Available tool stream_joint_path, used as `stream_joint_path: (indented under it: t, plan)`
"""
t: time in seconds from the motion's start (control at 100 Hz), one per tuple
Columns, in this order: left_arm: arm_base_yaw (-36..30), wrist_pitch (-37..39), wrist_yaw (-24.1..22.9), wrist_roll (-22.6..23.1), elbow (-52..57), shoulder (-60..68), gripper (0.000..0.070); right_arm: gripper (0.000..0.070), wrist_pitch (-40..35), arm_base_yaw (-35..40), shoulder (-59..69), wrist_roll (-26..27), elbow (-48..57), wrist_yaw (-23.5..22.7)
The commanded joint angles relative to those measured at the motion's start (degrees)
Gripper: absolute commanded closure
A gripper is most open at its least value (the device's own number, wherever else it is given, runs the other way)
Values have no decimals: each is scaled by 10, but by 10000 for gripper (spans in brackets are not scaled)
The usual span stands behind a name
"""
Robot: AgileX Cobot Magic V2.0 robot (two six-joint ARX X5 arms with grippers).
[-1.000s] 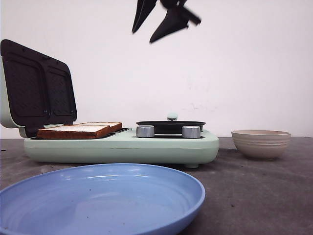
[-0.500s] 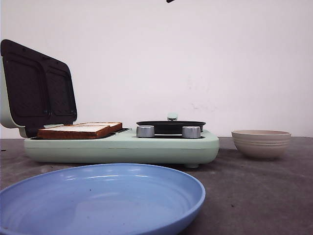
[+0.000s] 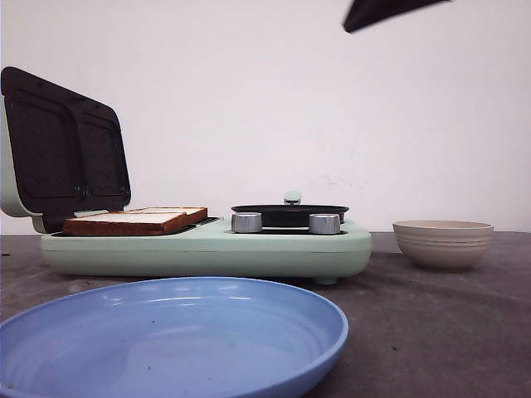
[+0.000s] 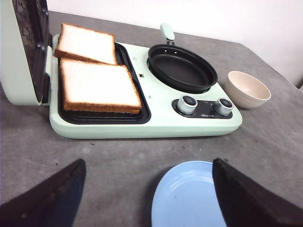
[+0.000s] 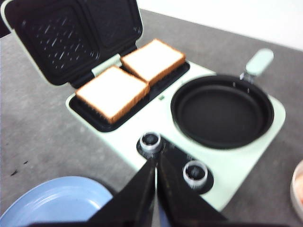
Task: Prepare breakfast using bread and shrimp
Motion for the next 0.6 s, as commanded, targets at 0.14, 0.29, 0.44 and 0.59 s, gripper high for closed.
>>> stream_joint_path:
  t: [0.14,0.29,0.44,0.59]
  plan:
    - [-1,10,-2,0,1,-1,227,700,37,5,-101,71,-118,7]
    - [-1,35,-22,-4,1,-1,228,700,37,5,-160,99,-174,15]
    - [-1,58,-32,-61,1,2,227,700,23,5,-202,113,-203,15]
    - [7,88,-34,-110,3,8,228,700,-11,5,-221,112,-204,15]
